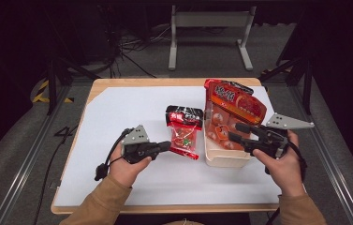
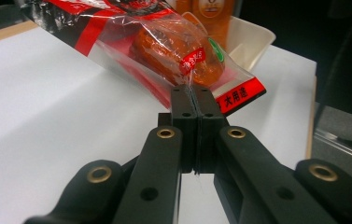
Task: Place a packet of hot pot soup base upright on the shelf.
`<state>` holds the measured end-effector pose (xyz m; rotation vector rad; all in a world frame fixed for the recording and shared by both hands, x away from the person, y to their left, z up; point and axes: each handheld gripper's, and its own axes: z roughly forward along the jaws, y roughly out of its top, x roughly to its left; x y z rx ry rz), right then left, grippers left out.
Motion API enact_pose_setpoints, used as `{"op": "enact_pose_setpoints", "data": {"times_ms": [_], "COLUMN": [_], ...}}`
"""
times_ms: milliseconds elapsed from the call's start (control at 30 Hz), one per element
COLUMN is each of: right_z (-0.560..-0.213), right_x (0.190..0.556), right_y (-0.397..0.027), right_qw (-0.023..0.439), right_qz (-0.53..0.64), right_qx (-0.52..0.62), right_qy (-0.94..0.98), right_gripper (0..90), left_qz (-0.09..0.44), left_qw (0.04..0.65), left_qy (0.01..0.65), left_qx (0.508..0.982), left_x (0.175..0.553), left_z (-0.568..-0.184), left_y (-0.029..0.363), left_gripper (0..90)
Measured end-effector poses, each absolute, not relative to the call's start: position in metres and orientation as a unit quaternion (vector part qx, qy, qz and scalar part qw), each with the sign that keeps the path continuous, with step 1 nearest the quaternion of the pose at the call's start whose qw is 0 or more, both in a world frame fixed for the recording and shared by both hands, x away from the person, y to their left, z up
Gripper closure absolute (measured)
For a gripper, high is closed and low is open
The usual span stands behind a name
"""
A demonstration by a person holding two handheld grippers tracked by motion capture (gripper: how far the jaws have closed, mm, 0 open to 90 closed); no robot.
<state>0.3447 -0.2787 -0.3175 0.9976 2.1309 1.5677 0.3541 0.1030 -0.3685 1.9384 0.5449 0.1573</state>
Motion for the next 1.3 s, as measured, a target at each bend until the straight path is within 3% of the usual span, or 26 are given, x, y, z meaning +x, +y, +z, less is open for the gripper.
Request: {"op": "enact_pose_setpoints", "data": {"times_ms": [167, 500, 767, 900, 1067, 1300], "right_z": [-0.326, -0.338, -0.35, -0.35, -0.348, -0.343], "right_x": [0.358, 0.378, 0.383, 0.383, 0.38, 0.376], "right_y": [-0.261, -0.233, -0.226, -0.227, -0.23, -0.232], "right_qw": [0.129, 0.13, 0.094, 0.074, 0.091, 0.104], "right_qz": [0.568, 0.563, 0.568, 0.56, 0.534, 0.538], "right_qx": [0.359, 0.36, 0.364, 0.359, 0.359, 0.344], "right_qy": [0.73, 0.732, 0.732, 0.743, 0.76, 0.763], "right_gripper": [49.7, 43.6, 43.6, 59.6, 85.2, 89.9], "left_qz": [0.059, 0.046, 0.042, 0.039, 0.033, 0.019], "left_qw": [0.532, 0.536, 0.539, 0.541, 0.538, 0.536], "left_qy": [0.218, 0.199, 0.184, 0.177, 0.178, 0.182], "left_qx": [0.816, 0.819, 0.821, 0.821, 0.823, 0.824], "left_x": [0.346, 0.339, 0.333, 0.332, 0.333, 0.336], "left_z": [-0.371, -0.375, -0.374, -0.373, -0.377, -0.38], "left_y": [0.102, 0.098, 0.094, 0.093, 0.092, 0.093], "left_gripper": [89.6, 89.6, 89.6, 89.6, 89.6, 89.1]}}
